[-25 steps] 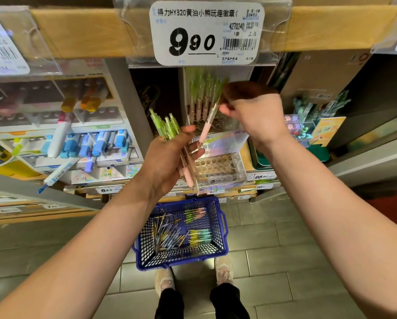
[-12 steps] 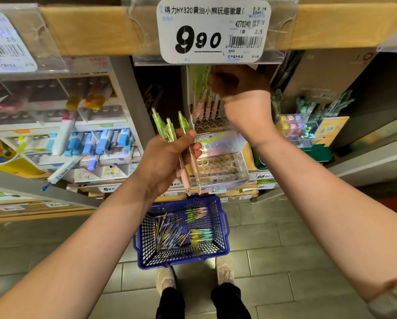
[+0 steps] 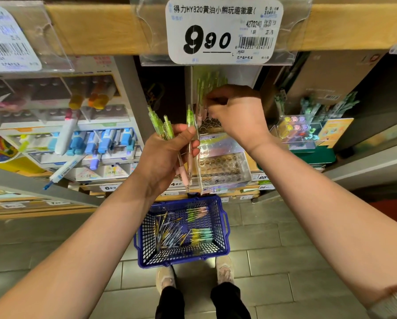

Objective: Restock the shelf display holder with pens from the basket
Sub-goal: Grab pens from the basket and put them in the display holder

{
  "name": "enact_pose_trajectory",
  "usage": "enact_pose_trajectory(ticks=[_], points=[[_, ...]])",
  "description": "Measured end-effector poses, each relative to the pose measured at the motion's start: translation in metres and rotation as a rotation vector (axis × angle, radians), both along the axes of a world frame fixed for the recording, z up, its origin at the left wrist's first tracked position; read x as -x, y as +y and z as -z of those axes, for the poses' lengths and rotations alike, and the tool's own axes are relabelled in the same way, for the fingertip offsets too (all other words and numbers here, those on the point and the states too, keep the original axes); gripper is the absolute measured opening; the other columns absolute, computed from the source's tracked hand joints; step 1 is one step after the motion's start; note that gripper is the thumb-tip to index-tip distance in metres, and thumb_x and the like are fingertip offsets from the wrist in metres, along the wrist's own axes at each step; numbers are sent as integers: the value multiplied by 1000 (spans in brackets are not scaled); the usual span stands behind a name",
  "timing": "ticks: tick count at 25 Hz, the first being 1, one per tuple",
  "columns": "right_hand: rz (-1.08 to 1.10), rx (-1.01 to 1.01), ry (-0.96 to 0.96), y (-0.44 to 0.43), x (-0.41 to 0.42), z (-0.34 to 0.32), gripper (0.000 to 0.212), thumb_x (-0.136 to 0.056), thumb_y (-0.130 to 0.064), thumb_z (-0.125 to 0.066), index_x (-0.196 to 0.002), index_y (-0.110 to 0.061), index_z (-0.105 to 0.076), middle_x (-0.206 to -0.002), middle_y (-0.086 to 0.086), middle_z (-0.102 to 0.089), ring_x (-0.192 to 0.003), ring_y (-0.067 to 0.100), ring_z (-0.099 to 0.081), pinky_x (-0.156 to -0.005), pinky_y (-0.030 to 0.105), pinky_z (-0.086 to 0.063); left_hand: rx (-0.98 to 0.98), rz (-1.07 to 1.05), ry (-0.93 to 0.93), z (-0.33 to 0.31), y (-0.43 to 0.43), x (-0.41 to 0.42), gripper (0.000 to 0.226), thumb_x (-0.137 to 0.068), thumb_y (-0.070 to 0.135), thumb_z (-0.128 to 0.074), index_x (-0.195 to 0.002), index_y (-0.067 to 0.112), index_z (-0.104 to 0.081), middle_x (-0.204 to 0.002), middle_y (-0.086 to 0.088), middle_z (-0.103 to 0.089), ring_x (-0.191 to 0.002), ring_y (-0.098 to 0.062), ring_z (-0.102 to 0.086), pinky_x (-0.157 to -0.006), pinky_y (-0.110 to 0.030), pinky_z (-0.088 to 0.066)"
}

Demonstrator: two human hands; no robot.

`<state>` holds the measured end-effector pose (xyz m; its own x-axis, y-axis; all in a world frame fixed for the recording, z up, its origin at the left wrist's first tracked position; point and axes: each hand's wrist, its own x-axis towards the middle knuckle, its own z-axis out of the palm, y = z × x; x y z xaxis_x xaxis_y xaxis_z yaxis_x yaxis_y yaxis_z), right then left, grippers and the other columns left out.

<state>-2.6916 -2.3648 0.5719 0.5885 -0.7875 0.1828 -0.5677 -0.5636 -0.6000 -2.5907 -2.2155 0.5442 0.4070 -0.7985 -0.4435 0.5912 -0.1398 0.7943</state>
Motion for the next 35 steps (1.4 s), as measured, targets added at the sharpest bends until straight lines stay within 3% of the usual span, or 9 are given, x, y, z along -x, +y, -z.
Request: enact_pose_trajectory(ticks=[2, 6, 10, 15, 18, 23, 29, 31, 35], points=[[41, -159, -10, 6, 5, 3, 18, -90, -31, -68, -77, -19, -74, -69, -10, -70, -68, 11, -68, -76, 26, -56, 18, 14, 3, 0, -1, 0, 16, -92, 11, -73, -106, 7, -64, -77, -10, -68, -73, -24, -65, -77, -37, -60], [-45, -857, -264, 21, 17, 3, 20, -91, -30, -74, -92, -10, -77, -80, 5, -75, -75, 15, -69, -82, 31, -60, 13, 43, -33, 0, -2, 2, 17, -93, 12, -71, -108, 6, -66, -83, -12, -71, -74, -21, -68, -70, -31, -58], [-165, -1049, -281, 21, 26, -3, 16, -90, -23, -76, -101, -12, -74, -99, 3, -79, -93, 16, -72, -90, 31, -59, 9, 66, -71, -2, -2, 9, 29, -94, 14, -70, -116, -4, -65, -82, -12, -71, -72, -20, -67, -66, -27, -58], [26, -852, -388, 17, 32, -15, 5, -93, -7, -70, -96, -5, -74, -82, 7, -76, -71, 12, -73, -69, 22, -60, -23, 77, -2, -5, -5, 15, 27, -90, 34, -71, -96, 7, -67, -80, -6, -67, -85, -22, -72, -84, -43, -63], [163, -650, -613, -4, 39, -28, 8, -94, -2, -66, -94, -4, -74, -77, 3, -75, -65, 10, -71, -67, 22, -59, -108, 72, 29, -5, -2, 13, 38, -93, 50, -65, -79, 15, -58, -69, 1, -52, -74, -18, -68, -73, -36, -62], [109, -356, -592, -12, 30, -26, 9, -94, -12, -67, -91, -14, -75, -82, 3, -75, -75, 19, -74, -78, 44, -62, -46, 89, 264, -5, 2, 15, 26, -103, 36, -52, -97, 11, -54, -76, -2, -46, -63, -16, -47, -60, -29, -46], [5, -100, -452, -10, 15, -13, 19, -94, -23, -64, -102, -13, -78, -95, 8, -76, -88, 26, -73, -82, 47, -58, -55, 86, 130, -2, 4, 9, 30, -104, 14, -50, -130, 3, -61, -82, -12, -56, -74, -23, -59, -68, -35, -56], [-4, -21, -418, -12, 12, -15, 21, -94, -24, -62, -102, -13, -78, -96, 7, -77, -89, 23, -73, -85, 41, -57, -34, 100, 117, -3, 5, 9, 37, -98, 20, -61, -130, 3, -62, -80, -11, -61, -74, -23, -61, -71, -34, -57], [-39, 177, -247, -7, 16, -9, 16, -92, -17, -65, -99, -13, -79, -92, 5, -77, -79, 11, -64, -76, 9, -41, 30, 89, 130, -4, 5, 11, 51, -86, 23, -69, -130, -1, -62, -77, -7, -63, -70, -17, -60, -69, -26, -57]])
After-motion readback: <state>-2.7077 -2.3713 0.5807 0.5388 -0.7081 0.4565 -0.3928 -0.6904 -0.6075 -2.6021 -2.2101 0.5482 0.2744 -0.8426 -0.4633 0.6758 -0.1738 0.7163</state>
